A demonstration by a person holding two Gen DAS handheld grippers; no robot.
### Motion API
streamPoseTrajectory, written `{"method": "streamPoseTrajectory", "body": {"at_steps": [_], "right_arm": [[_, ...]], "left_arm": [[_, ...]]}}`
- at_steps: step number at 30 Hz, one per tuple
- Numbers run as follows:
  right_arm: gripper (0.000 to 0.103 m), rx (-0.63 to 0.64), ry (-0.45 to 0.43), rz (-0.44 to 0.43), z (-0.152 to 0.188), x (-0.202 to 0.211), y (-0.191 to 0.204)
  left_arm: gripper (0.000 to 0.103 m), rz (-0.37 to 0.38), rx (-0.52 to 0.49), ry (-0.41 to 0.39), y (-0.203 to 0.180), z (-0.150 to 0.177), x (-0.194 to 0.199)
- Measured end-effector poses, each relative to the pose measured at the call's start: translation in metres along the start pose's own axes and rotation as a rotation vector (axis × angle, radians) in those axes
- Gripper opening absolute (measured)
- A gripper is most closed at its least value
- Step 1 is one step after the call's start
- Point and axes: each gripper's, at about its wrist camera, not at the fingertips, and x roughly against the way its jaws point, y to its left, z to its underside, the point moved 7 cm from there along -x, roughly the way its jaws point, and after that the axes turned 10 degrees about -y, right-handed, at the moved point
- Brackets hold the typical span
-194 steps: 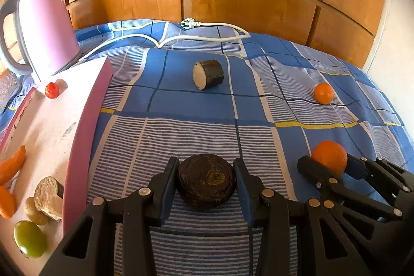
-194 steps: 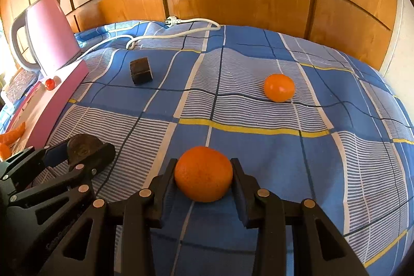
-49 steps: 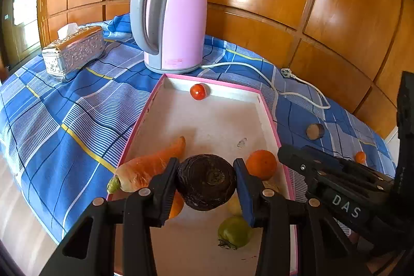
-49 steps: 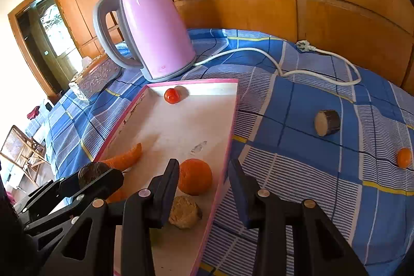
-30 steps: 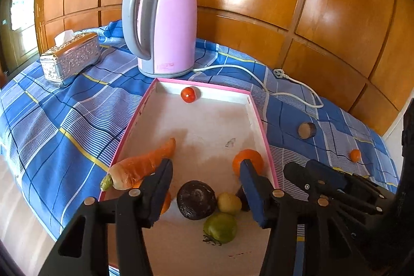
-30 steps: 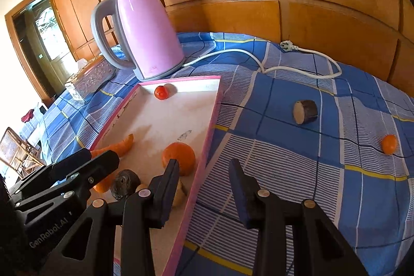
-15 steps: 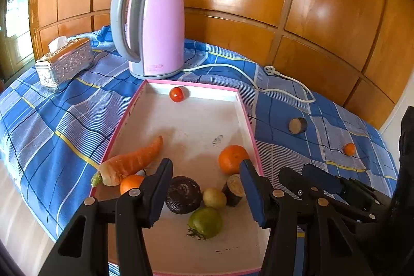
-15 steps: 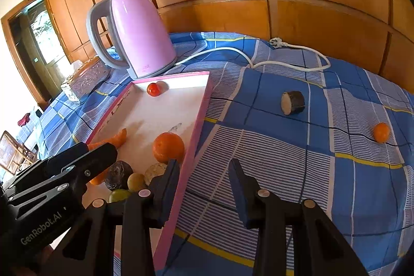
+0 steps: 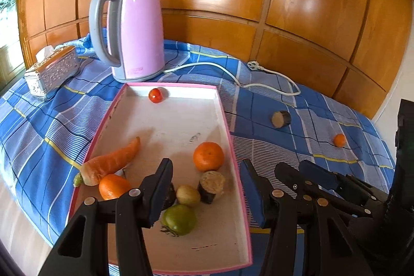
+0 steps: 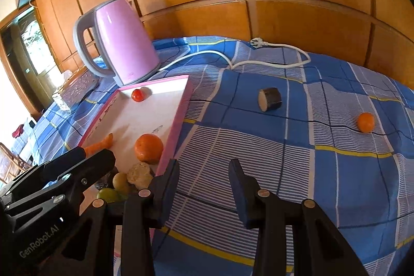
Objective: Organize fruits
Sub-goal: 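Withdraw both grippers from the tray toward the remaining items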
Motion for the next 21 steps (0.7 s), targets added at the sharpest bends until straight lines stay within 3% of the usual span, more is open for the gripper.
{"method": "streamPoseTrajectory", "body": {"at_steps": [10,21], "right_arm": [[0.04,-0.03,-0.013,0.045,0.0,0.006,-0.023],[0.04,-0.105,-0.015,0.137,0.006,0.013,-0.077]], "left_arm": [[0.054,0.039,-0.039,0.014,-0.025,0.002,-0.004],[0.054,0.075,-0.094,0.048,-0.054,0.01,-0.015]]}}
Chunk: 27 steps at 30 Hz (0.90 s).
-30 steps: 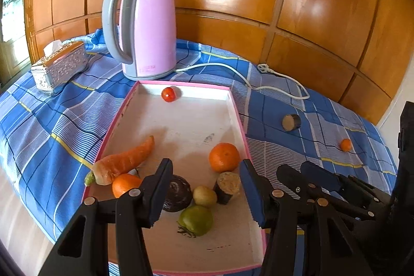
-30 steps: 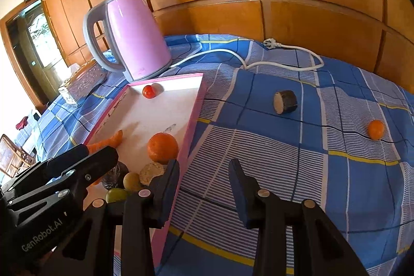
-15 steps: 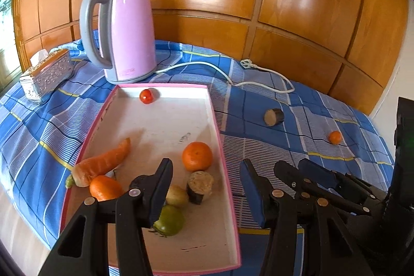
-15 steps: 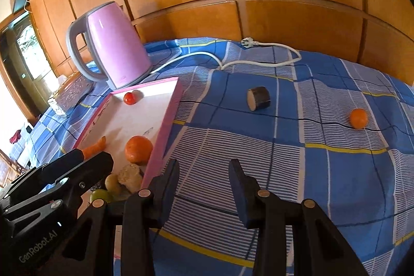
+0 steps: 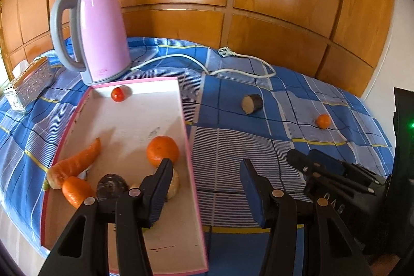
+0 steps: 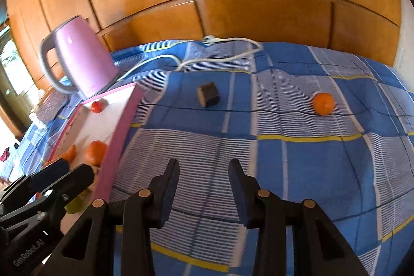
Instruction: Organize fruits
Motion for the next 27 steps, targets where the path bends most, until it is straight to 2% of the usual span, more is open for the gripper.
{"method": "streamPoseTrajectory", "body": {"at_steps": [18,27], "right_arm": [[0.04,-0.139,-0.025,0.207,-0.011,-0.001,-0.117],[0.04,-0.142,-0.002,0.233,-0.026,-0.02,-0.146]], "left_arm": [[0.054,0.056,-0.061,0.062,-0.042,0.007,-0.031],[0.054,0.059,-0.054,0.096,-0.052,0.006,-0.05]]}}
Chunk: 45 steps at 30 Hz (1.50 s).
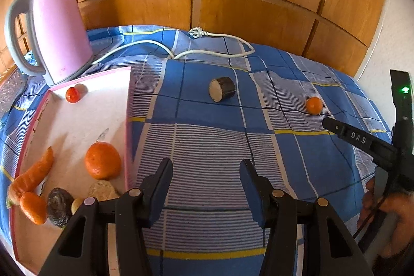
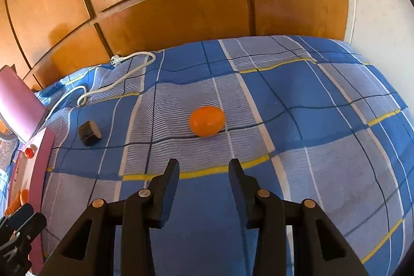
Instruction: Organize fruits
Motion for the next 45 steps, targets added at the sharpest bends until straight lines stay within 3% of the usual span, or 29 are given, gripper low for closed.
{"method": "streamPoseTrajectory", "body": {"at_steps": [16,38,45], "right_arm": [[0.044,0.088,0.048,0.018,-0.022,-0.064,-0.001],[0.041,0.11,0.029,-0.002,-0.021,-0.07,0.002],[0.042,0.106,0.027,-0.007,-0.021,-0.07,0.001]], "left_arm": [[0.055,0.009,0.012,0.048,-0.014,-0.016,-0.042],[0.058,0.006,0.132,0.049,-0.015,-0.06,-0.091],[0.058,-0.005,0.129,0.06,-0.024,-0.074,-0.115]]}}
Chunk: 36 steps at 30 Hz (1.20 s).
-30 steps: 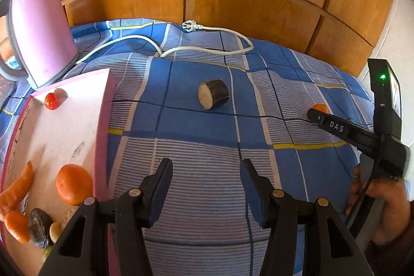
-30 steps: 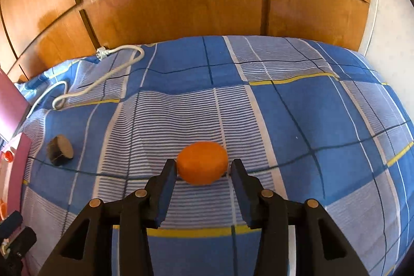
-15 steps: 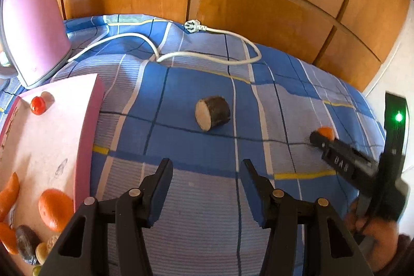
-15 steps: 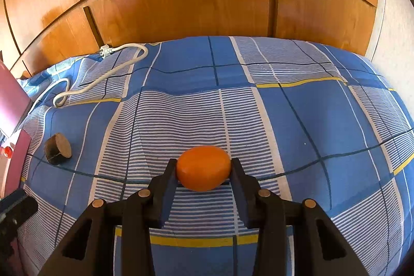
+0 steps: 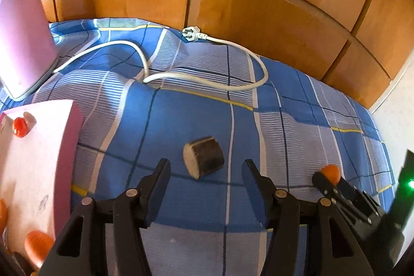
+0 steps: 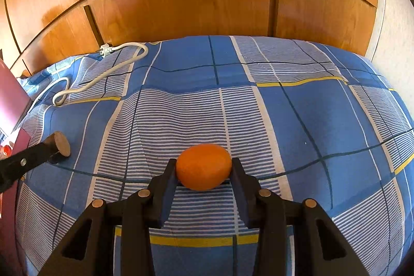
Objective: Organize fruits
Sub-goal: 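Grasp the dark cylinder slice with the left gripper while the right holds the mandarin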
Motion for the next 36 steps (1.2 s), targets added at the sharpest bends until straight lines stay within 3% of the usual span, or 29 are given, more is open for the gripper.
{"method": "streamPoseTrajectory", "body": {"at_steps": [7,11,12,26,31,36], "right_arm": [[0.042,-0.01,-0.004,-0.007,0.0,0.001,0.0],[0.042,-0.026,-0.011,-0.019,0.0,0.001,-0.001],[0.042,-0.028,-0.011,-0.021,0.0,0.001,-0.001],[0.046,-0.013,-0.007,-0.025,0.002,0.0,0.002],[0.047,0.0,-0.005,-0.018,0.002,-0.001,0.003],[0.047,-0.004,-0.009,-0.023,0.002,0.0,0.002]], "left_arm": [[0.058,-0.046,0.027,0.044,0.003,-0.003,-0.03],[0.037,-0.067,0.024,0.04,0.008,-0.003,-0.037],[0.037,-0.06,0.025,0.038,0.008,-0.002,-0.036],[0.037,0.009,-0.061,-0.009,0.002,0.066,0.045],[0.037,0.015,-0.083,-0.028,0.001,0.081,0.048],[0.031,-0.009,-0.127,-0.044,0.001,0.085,0.043]]}}
